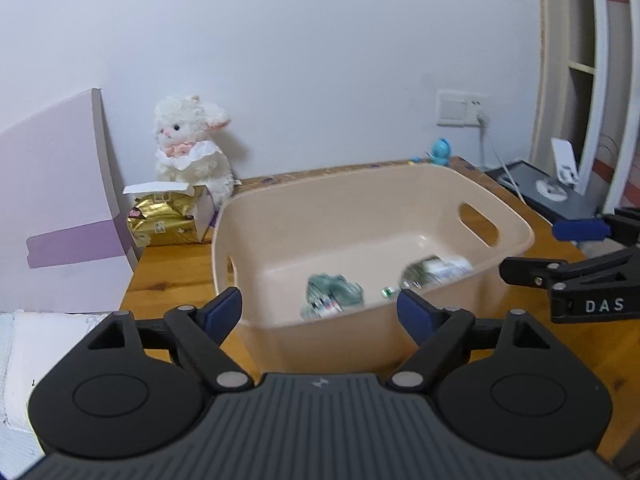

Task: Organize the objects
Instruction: 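Lift both items into the basket and open both tools, then move both tools toward the orange plush toy and metal hair clip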

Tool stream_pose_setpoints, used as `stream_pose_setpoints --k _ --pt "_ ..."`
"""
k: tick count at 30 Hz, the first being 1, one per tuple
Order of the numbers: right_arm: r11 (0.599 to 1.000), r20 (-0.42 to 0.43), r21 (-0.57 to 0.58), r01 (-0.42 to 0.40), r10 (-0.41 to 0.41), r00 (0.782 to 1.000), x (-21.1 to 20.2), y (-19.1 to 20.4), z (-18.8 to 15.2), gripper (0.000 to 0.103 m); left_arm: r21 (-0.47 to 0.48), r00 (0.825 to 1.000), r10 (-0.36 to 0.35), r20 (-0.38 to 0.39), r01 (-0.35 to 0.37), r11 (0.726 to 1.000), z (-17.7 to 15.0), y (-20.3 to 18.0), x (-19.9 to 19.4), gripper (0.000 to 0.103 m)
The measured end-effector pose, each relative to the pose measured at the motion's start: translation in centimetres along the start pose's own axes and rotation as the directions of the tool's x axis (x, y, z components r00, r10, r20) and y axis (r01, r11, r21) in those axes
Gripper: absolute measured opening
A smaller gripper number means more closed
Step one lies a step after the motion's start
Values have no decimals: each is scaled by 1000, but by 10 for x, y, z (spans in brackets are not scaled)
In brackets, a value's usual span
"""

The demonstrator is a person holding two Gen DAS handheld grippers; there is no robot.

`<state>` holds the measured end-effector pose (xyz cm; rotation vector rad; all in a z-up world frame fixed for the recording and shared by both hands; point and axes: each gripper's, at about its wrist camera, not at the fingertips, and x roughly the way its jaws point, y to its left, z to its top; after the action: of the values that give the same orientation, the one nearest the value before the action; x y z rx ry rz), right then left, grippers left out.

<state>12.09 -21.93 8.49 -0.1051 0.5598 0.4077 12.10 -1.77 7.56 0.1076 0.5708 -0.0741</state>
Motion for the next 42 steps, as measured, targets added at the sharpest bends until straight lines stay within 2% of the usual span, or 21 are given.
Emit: stream_pose_setpoints --k 5,9,13,19,25,32,38,42 --pt "1000 -35 1 14 -14 999 -3 -7 -21 90 21 999 -22 -47 23 1000 -23 -14 2 87" --pt "1000 -91 6 27 -27 996 8 -13 -37 90 19 994 -36 -108 38 999 -42 -25 21 87" --pt "999 -141 5 41 -39 989 21 -17 -54 91 9 990 -42 -134 44 999 -55 -35 40 87" --pt "999 -214 17 48 -44 976 48 -25 -74 91 -42 986 -66 -155 60 997 -63 -47 68 87" --pt "998 -264 34 61 -50 963 70 -32 -88 93 -133 984 -56 -169 33 991 -66 -51 95 87" --pt "996 -263 74 42 -21 965 83 -33 -93 103 -176 985 -31 -168 1 984 -75 -46 107 84" --pt "997 -245 69 40 -22 969 92 -24 -92 103 -225 988 7 -155 -42 973 -80 -27 102 82" --pt "995 -226 94 36 -14 974 97 -21 -89 103 -200 989 42 -140 -70 977 -86 -20 99 82"
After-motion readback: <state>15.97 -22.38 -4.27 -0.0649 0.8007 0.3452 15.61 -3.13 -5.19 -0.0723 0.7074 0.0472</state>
